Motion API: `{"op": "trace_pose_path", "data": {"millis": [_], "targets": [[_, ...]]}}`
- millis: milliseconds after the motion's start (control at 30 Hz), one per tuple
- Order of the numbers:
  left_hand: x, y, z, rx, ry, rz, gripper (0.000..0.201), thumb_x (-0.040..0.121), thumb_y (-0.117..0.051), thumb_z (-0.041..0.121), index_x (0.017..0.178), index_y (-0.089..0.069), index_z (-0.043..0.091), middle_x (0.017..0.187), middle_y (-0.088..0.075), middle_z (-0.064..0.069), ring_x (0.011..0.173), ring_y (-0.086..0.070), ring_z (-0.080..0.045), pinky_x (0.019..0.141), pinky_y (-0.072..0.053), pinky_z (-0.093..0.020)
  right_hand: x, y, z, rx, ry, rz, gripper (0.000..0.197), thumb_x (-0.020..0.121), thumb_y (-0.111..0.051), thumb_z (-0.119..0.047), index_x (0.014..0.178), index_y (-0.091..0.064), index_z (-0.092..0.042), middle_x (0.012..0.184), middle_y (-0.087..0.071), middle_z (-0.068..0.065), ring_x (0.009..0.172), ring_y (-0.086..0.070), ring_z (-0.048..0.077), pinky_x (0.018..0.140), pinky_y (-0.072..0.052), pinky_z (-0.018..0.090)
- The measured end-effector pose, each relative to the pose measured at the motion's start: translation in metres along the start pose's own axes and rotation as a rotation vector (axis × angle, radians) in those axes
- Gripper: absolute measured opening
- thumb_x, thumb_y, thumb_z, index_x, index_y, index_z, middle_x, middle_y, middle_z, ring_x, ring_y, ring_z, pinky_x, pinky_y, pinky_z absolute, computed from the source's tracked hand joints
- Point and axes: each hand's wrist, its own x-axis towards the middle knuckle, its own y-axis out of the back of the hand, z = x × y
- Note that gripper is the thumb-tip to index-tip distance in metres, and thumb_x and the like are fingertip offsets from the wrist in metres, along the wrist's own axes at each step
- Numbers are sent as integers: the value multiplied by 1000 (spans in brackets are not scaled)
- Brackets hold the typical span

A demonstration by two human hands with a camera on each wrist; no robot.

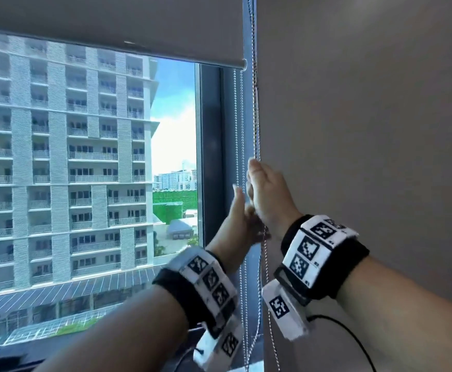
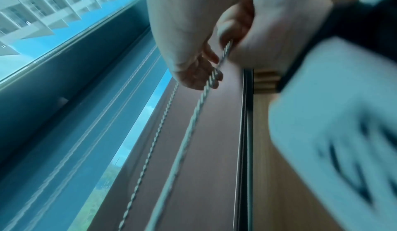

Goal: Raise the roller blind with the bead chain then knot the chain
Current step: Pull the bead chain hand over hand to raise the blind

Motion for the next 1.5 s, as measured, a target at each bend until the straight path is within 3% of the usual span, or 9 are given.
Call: {"op": "trace_pose_path", "data": {"millis": [133,300,433,567,700,867,1067,1233,1500], "targets": [[15,-8,60,-22,-133,8,79,91,-17,66,115,-54,1,100,-63,-18,90,-64,-29,79,-48,-33,-31,-2,31,13,-30,-89,37,92,-38,-44,66,-63,-36,66,-60,-16,67,-56,0,68,-46,30],[28,-26,108,57,-246,86,42,96,-33,53,99,-52,16,77,-60,-1,59,-64,-12,56,-47,-25,-73,2,58,-144,-64,-137,44,94,-32,-44,64,-42,-14,50,-35,-10,45,-29,4,52,-29,30],[35,-30,117,74,-282,194,33,97,-37,49,88,-50,20,60,-42,6,44,-36,-8,41,-27,-18,-92,0,79,-180,-130,-215,49,90,-31,-47,91,-60,-8,79,-69,8,72,-64,24,71,-54,45],[37,-30,106,138,-359,225,30,97,-36,30,68,-38,23,53,-32,8,41,-22,-9,37,-19,-16,-99,4,77,-139,-156,-291,28,91,-33,-24,78,-58,-20,63,-65,-7,58,-60,8,58,-52,31],[37,-27,103,119,-387,222,31,97,-37,27,67,-36,23,56,-29,5,40,-20,-9,37,-18,-17,-88,14,51,-102,-221,-266,30,97,-32,-47,85,-54,-31,58,-52,-4,48,-51,4,59,-46,29],[27,-16,81,183,-374,227,31,98,-39,28,67,-39,22,56,-32,4,41,-25,-9,37,-21,-20,-45,22,18,13,-196,-144,72,82,-21,-67,124,-52,-17,94,-68,0,87,-66,12,82,-51,31],[-1,-7,15,161,-252,197,34,99,-40,27,66,-44,24,49,-34,10,37,-27,-5,35,-21,-17,3,15,-19,42,-137,-91,32,96,-36,-47,112,-48,-22,107,-66,12,96,-66,27,89,-52,43],[-18,-2,-30,155,-174,148,36,98,-44,26,62,-41,23,52,-33,7,47,-26,-11,48,-19,-28,17,9,-29,208,-217,-110,34,99,-37,-38,119,-46,-12,87,-59,2,63,-56,12,56,-48,25],[-24,7,-57,168,-26,60,50,91,-33,62,78,-67,29,81,-52,-10,73,-44,-20,61,-34,-28,-5,-3,-10,-39,-48,-55,49,101,-30,-32,55,-31,-18,35,-30,-11,33,-25,4,39,-25,16]]}}
